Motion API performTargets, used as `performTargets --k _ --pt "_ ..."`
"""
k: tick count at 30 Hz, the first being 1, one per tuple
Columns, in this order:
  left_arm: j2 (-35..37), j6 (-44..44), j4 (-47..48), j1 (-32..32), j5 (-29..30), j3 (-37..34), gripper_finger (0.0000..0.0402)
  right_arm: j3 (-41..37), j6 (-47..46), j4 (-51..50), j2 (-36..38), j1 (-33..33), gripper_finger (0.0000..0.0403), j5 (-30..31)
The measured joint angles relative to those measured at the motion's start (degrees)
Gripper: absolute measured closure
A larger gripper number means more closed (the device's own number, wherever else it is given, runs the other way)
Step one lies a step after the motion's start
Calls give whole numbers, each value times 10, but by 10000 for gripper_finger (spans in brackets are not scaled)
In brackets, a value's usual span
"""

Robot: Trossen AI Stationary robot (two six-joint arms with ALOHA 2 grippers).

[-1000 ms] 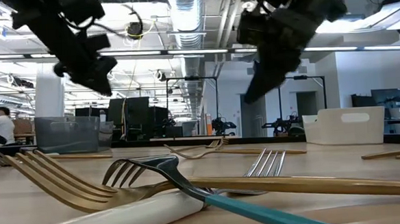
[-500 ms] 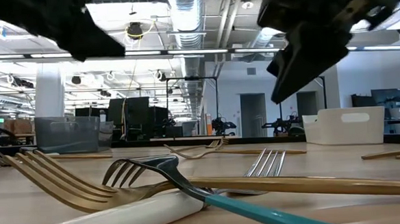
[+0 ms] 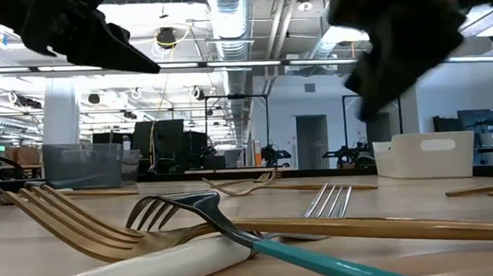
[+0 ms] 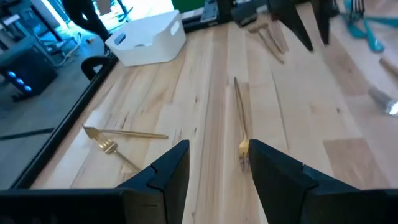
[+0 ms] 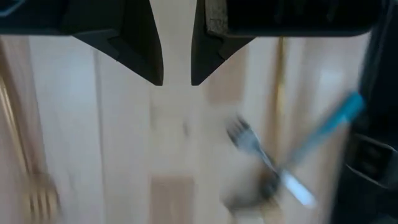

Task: Sort silverware by color (type)
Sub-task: Put the gold fork into the bottom black bin

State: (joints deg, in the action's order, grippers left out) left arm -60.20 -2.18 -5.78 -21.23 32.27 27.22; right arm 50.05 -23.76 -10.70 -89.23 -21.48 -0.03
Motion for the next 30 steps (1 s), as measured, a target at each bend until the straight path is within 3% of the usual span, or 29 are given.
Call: performTargets --k 3,7,11,18,30 --pt "-20 -12 -31 0 1 0 248 8 -67 -99 0 -7 296 9" --pt "-35 9 -42 3 37 0 248 32 -157 -210 0 -27 296 81" --pt "-36 11 -38 20 75 0 248 61 -191 -351 0 -56 296 131" --pt "-35 14 -41 69 14 0 248 62 -219 -540 0 -74 296 125" --pt "-35 37 -38 97 35 0 248 -12 -177 -502 5 -75 296 62"
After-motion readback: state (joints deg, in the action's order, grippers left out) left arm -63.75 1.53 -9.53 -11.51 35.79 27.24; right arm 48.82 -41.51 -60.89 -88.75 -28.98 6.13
